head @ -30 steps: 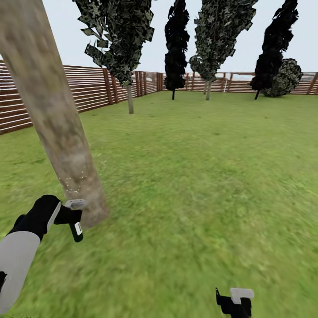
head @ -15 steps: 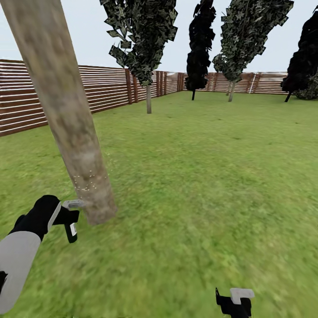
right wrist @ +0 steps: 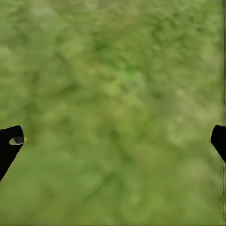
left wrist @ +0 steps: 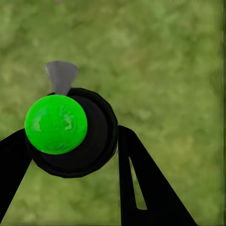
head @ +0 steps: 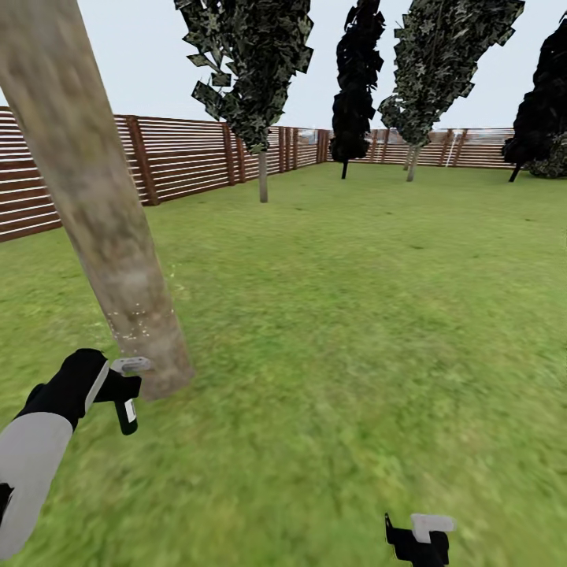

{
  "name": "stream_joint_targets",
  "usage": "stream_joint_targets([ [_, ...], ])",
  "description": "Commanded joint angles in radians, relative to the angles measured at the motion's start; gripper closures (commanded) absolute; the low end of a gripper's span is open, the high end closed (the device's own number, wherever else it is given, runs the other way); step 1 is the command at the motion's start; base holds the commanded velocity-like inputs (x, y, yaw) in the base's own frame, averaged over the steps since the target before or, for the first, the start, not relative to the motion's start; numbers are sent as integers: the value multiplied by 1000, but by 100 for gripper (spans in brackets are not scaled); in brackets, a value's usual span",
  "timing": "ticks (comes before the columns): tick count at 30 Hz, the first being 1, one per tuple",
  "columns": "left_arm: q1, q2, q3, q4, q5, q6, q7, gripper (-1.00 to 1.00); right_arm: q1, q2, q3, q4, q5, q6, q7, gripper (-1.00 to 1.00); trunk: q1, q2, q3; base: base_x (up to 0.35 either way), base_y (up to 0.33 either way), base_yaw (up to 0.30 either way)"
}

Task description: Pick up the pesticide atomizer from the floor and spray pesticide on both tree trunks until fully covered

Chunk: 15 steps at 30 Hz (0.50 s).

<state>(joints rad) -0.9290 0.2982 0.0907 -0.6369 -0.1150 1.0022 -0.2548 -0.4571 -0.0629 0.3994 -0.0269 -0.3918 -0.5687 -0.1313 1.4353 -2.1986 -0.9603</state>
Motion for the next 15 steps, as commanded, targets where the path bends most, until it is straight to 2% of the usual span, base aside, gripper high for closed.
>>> stream_joint_targets([
  [1,-1,-1,3,-1,-11,4,-9,100,0,0,9,-1,-4,0,-5,-100,0,0,-1,0,-273,0],
  [4,-1,-1,3,-2,-11,5,-9,100,0,0,9,-1,-4,0,-5,-100,0,0,-1,35,-273,94],
  [13,-6,-2,-1,-11,-9,4,-9,100,0,0,9,-2,-4,0,-5,-100,0,0,-1,175,-245,266],
  [15,-10,-3,-6,-12,-9,3,-10,100,0,0,9,-2,-4,0,-5,-100,0,0,-1,226,-212,113],
])
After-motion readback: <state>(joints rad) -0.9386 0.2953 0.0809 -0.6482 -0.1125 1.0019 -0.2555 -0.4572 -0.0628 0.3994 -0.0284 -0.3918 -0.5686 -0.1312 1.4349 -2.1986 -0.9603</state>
